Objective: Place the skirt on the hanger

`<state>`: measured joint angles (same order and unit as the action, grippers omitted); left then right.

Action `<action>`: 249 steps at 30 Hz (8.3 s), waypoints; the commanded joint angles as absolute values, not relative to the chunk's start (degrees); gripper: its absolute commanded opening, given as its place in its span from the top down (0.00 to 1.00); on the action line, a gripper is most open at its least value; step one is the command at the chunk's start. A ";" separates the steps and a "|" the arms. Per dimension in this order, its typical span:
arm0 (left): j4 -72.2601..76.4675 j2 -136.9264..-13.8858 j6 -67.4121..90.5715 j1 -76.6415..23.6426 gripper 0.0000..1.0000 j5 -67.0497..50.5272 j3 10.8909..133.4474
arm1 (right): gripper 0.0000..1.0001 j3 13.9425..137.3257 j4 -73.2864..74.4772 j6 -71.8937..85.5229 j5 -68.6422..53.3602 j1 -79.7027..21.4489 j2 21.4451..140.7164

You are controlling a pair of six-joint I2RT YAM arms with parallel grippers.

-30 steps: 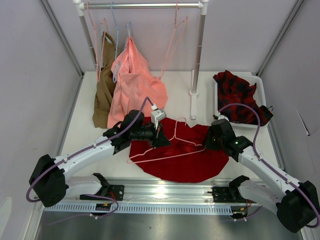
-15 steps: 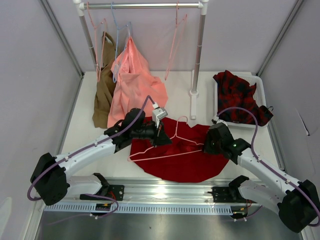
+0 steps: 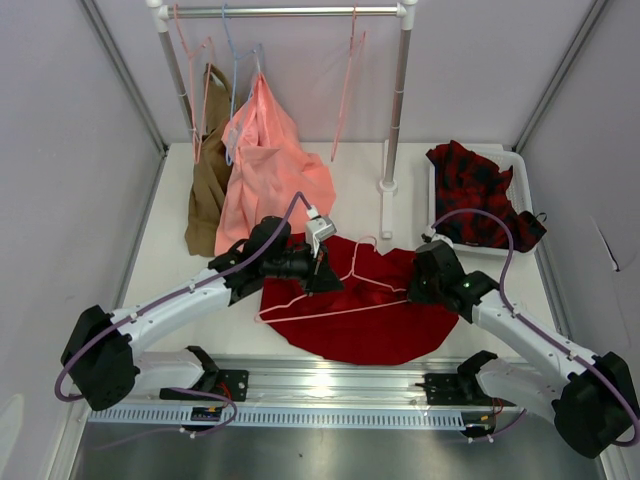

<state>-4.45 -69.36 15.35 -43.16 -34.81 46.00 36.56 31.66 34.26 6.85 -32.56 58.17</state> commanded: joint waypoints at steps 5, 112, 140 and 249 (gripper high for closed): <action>-6.15 -67.85 12.48 -43.51 1.00 -37.53 49.39 | 1.00 40.43 31.03 33.66 6.86 -34.10 57.83; -11.86 -68.47 11.51 -41.13 1.00 -31.99 51.33 | 1.00 30.32 22.85 39.64 4.39 -26.63 58.28; -7.21 -74.09 12.39 -41.48 1.00 -37.62 54.93 | 1.00 37.35 27.16 36.04 1.84 -28.65 58.97; -2.72 -103.97 7.91 -54.49 1.00 -30.06 67.59 | 1.00 40.61 27.86 36.38 4.13 -26.63 64.96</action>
<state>-4.93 -102.48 9.98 -52.66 -25.50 64.49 40.01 29.82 33.58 7.29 -25.69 67.33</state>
